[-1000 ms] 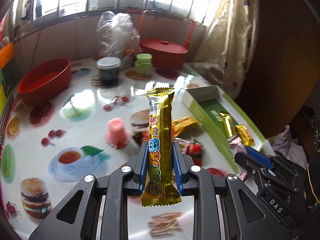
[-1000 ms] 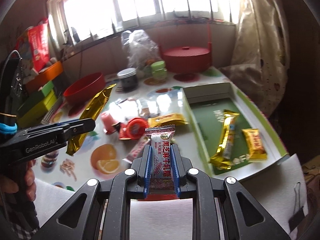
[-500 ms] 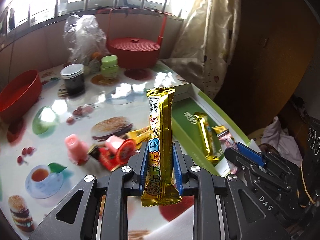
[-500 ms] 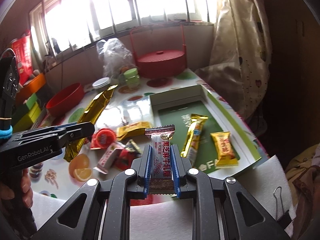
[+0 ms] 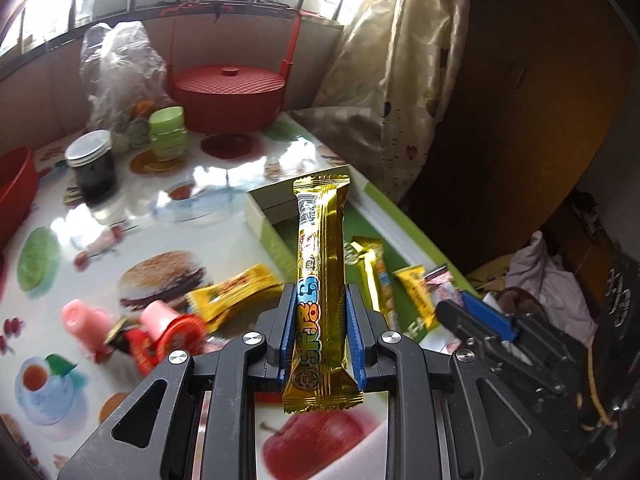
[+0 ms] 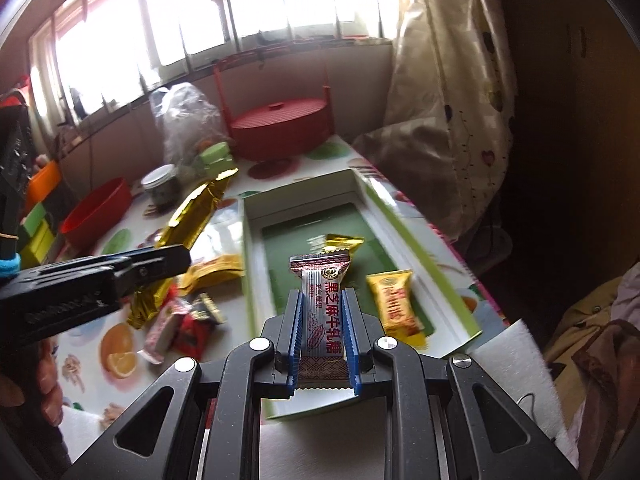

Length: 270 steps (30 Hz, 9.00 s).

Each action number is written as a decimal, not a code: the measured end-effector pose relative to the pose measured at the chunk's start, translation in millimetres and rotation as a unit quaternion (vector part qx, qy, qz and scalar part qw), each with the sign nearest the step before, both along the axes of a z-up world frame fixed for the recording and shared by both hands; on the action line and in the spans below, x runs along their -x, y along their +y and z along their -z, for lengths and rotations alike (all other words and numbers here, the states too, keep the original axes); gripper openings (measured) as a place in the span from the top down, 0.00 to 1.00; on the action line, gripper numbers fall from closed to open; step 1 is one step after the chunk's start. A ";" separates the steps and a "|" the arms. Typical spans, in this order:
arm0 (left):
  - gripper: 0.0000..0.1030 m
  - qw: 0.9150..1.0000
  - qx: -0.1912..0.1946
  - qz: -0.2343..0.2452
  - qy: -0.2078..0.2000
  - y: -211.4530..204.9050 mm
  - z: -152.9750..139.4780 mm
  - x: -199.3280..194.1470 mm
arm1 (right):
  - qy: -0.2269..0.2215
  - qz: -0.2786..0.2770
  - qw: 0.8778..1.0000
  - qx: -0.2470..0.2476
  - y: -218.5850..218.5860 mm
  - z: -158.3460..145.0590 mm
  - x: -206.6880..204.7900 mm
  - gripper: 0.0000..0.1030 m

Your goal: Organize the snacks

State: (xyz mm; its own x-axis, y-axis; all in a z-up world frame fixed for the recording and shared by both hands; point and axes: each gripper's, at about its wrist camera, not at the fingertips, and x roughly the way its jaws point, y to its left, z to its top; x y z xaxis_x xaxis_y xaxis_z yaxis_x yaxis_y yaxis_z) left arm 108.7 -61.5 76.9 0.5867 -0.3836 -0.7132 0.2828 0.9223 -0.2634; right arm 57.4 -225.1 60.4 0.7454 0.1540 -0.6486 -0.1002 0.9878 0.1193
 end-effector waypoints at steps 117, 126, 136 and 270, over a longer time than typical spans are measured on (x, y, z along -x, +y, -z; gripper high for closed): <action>0.52 0.997 -0.009 -0.073 -0.009 64.0 1.1 48.7 | 0.012 -0.041 0.999 0.004 62.3 11.4 14.3 0.55; 0.52 0.994 0.000 -0.110 0.005 105.0 16.0 47.8 | 0.029 -0.068 0.997 0.013 89.7 22.5 5.0 0.54; 0.52 0.990 0.007 -0.140 0.023 137.4 31.8 48.1 | 0.052 -0.084 0.995 0.019 111.9 35.7 -9.9 0.54; 0.73 0.989 -0.024 -0.142 -0.026 141.9 42.3 24.9 | 0.056 -0.094 0.994 -0.021 102.3 37.3 7.5 0.79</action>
State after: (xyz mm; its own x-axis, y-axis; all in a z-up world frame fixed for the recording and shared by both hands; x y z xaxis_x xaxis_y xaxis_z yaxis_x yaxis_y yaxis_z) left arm 83.8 80.5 34.6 0.7027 -0.1649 -0.6921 0.0229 0.9775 -0.2096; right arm 49.9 -122.9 23.1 0.6245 0.3123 -0.7159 -0.2654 0.9469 0.1815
